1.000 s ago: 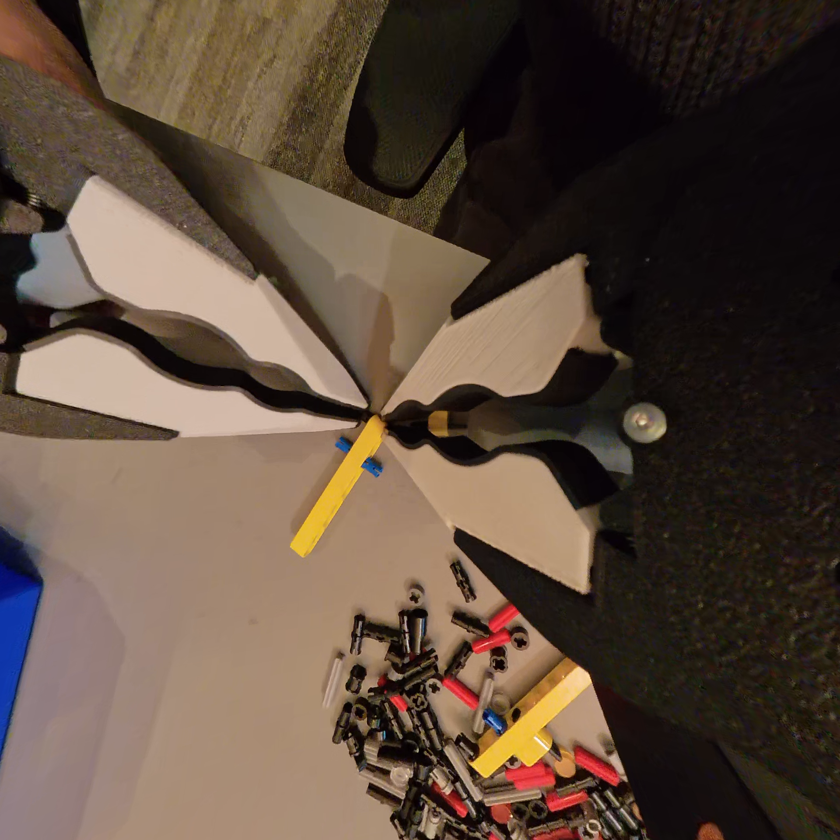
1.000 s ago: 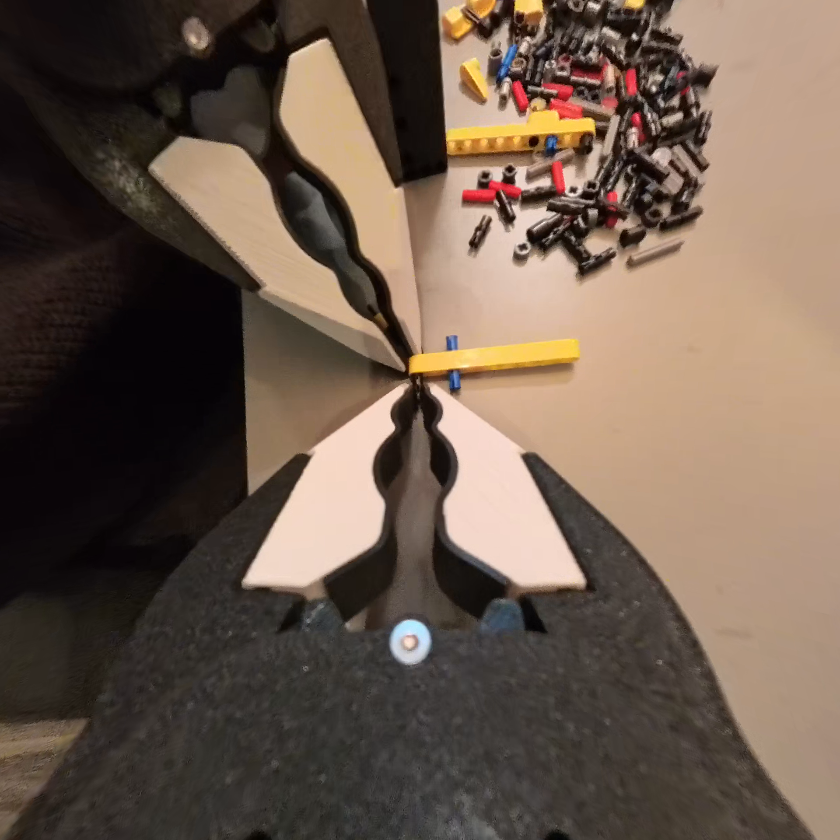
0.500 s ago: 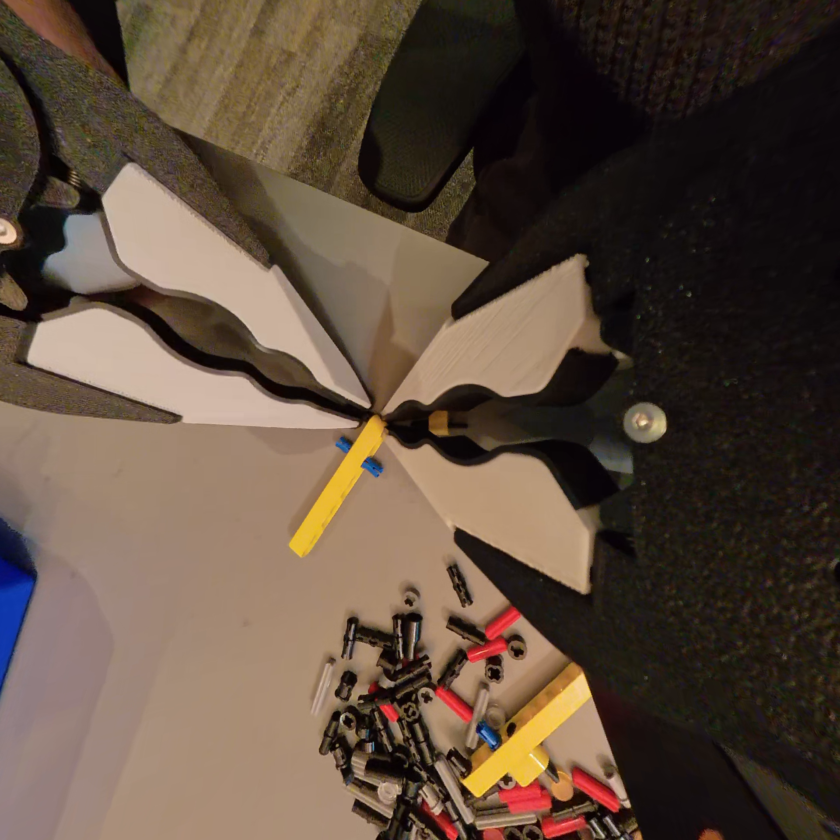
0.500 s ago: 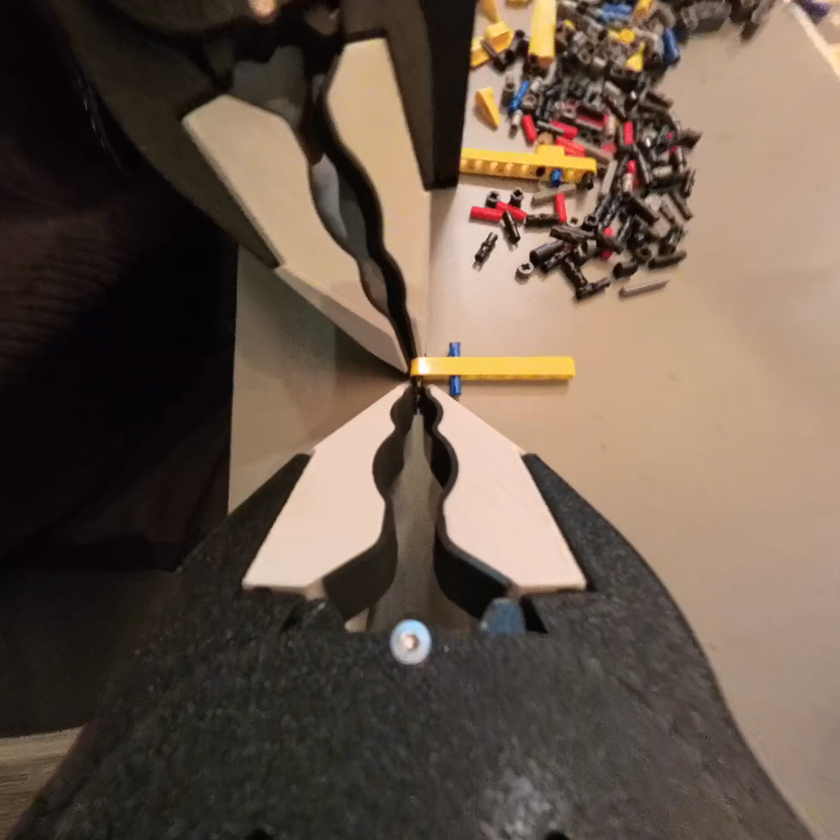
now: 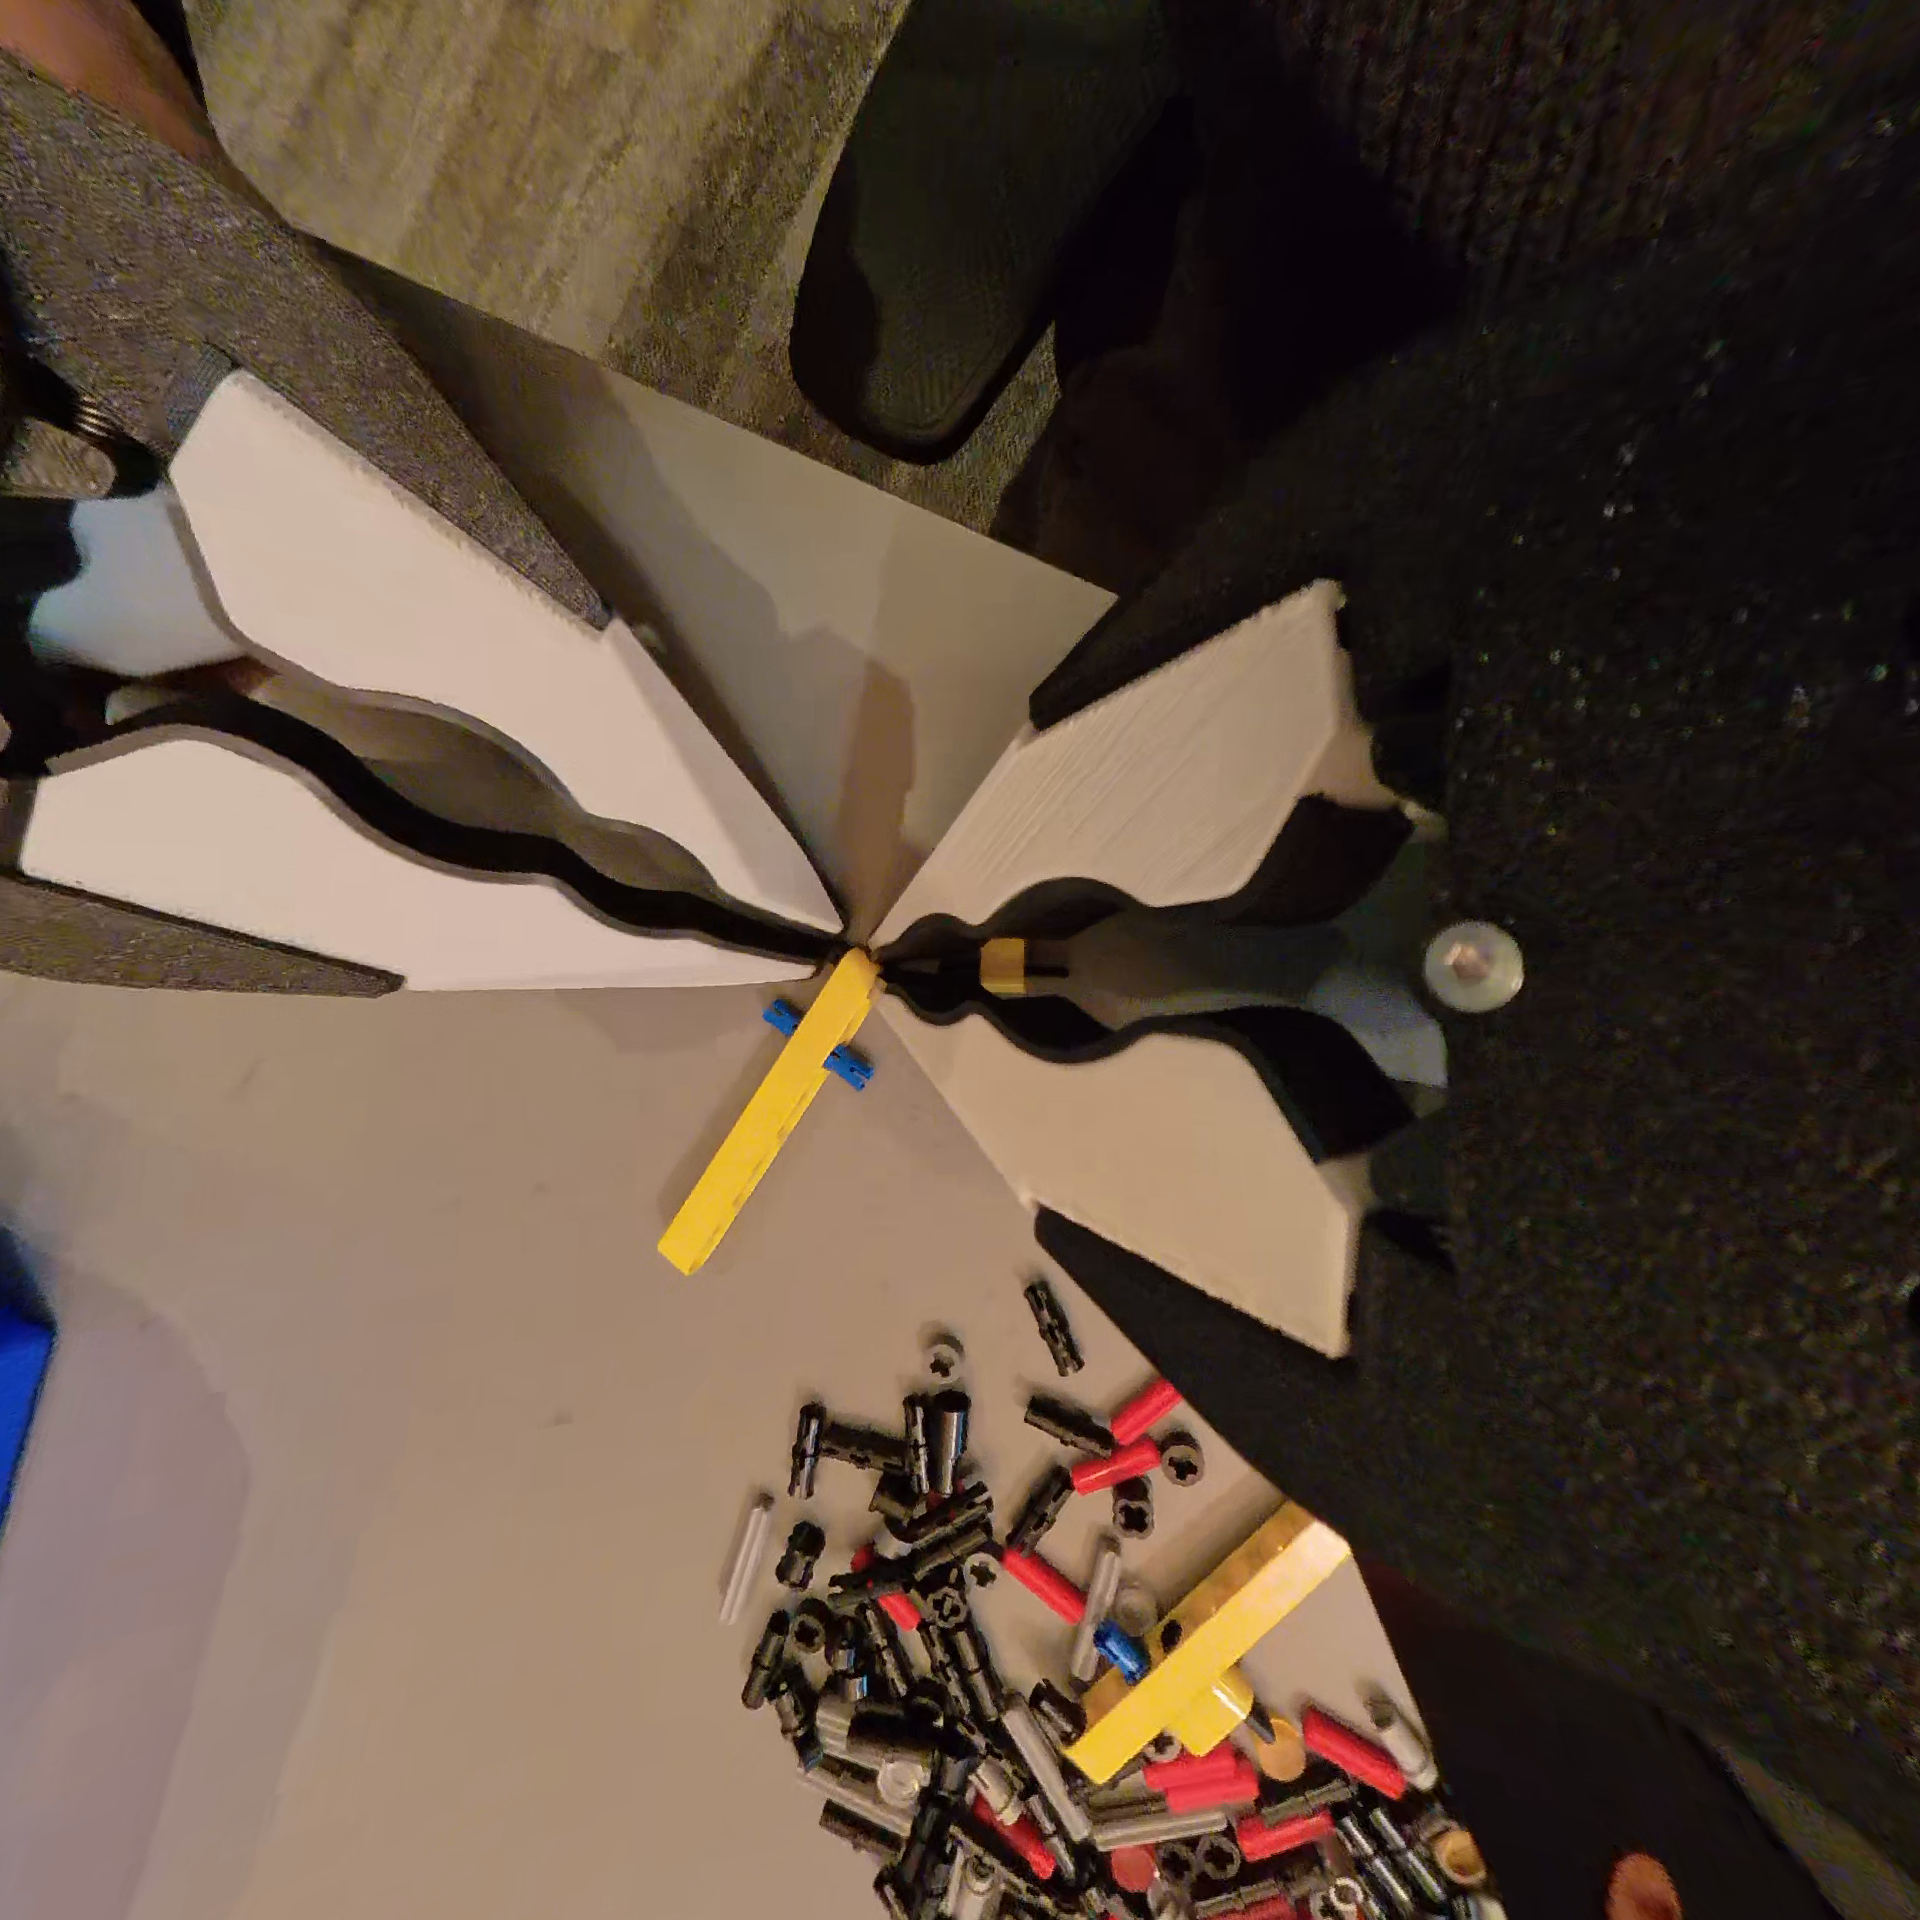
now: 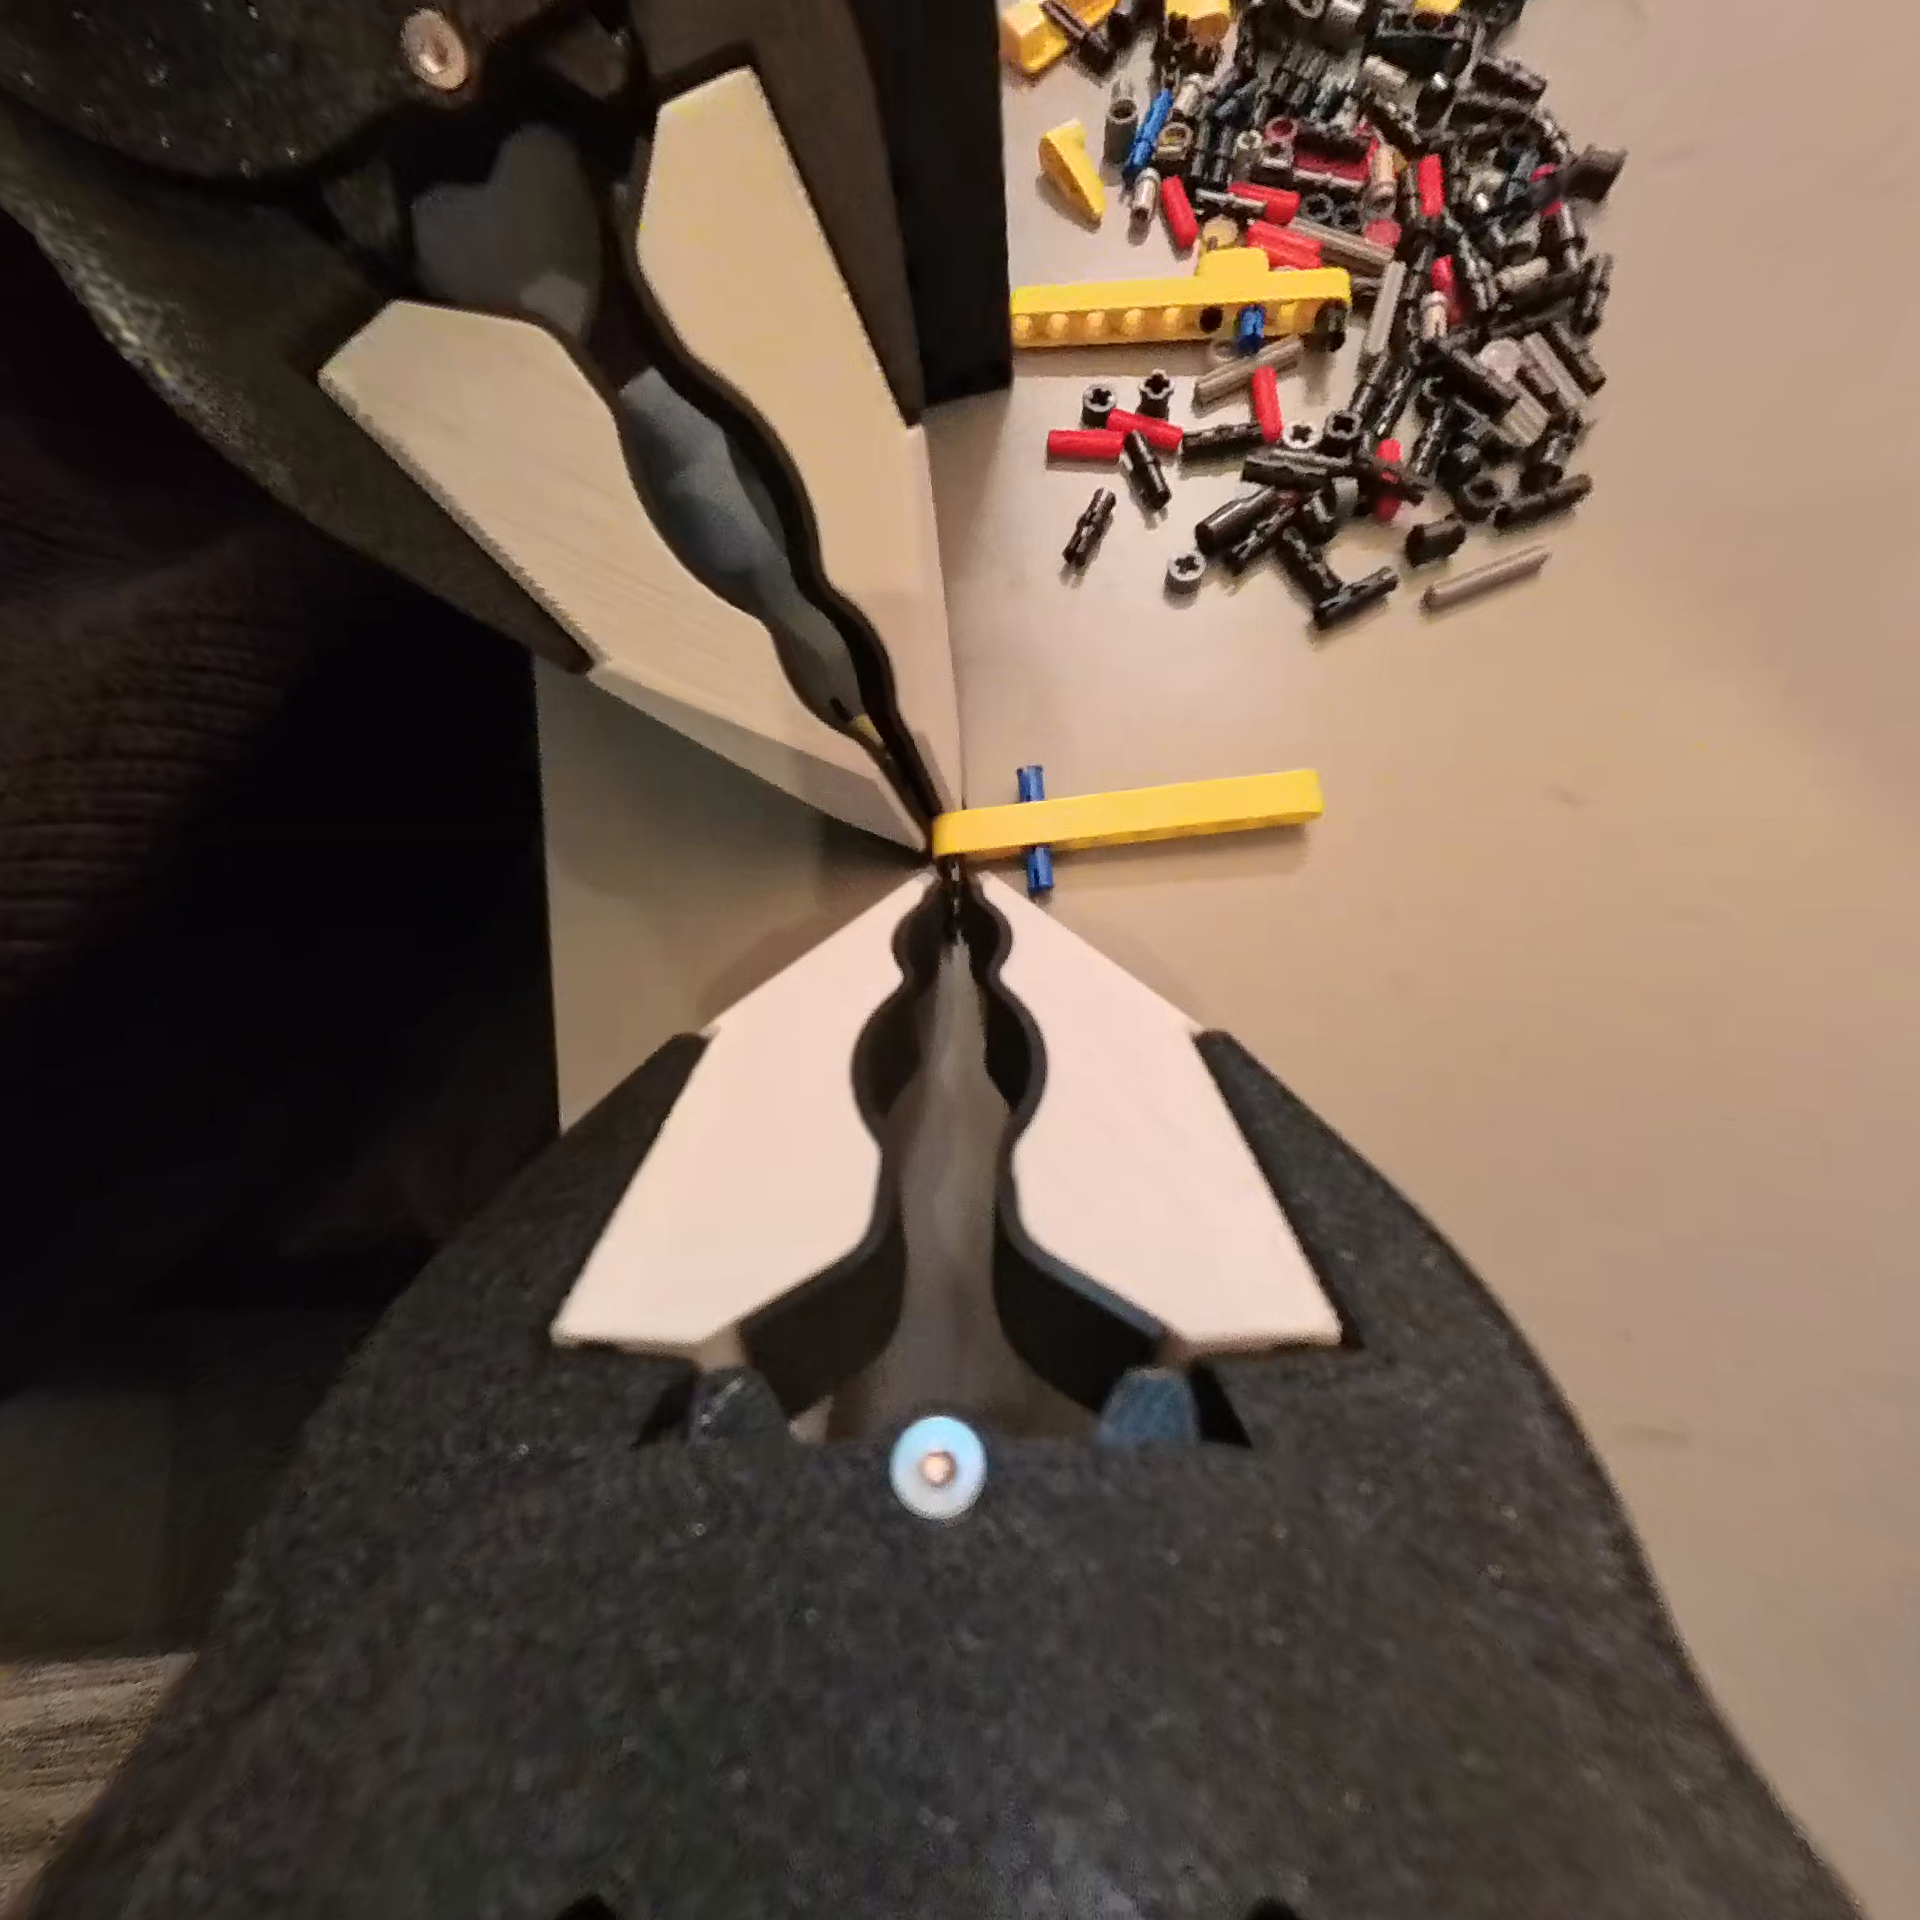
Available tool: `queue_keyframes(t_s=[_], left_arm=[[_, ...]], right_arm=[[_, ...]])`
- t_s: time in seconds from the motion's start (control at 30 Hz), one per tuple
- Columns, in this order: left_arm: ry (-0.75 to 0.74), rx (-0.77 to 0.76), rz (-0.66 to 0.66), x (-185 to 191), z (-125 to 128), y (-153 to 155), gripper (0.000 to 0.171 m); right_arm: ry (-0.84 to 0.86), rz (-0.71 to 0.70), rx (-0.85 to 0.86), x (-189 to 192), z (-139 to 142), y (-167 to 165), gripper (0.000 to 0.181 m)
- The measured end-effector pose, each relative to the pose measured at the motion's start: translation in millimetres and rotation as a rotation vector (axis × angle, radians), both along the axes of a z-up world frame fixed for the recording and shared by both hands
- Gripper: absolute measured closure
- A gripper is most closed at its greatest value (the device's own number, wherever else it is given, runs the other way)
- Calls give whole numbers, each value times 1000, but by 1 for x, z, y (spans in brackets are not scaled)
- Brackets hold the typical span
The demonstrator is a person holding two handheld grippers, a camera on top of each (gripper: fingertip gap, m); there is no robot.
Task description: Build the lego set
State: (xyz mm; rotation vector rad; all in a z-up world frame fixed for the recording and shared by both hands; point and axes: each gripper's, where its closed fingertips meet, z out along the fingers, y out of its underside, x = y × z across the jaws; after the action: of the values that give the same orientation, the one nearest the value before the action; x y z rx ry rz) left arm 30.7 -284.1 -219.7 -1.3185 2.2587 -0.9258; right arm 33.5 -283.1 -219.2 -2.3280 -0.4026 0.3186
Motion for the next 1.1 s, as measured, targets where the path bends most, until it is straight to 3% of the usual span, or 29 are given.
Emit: queue_keyframes(t_s=[0.63, 1.1], left_arm=[[-7, -37, -18, 0, 0, 0, 171], [-13, -41, -23, 0, 0, 0, 171]], right_arm=[[-46, -35, 59, 6, 2, -5, 171], [20, -157, 88, 9, 11, -6, 167]])
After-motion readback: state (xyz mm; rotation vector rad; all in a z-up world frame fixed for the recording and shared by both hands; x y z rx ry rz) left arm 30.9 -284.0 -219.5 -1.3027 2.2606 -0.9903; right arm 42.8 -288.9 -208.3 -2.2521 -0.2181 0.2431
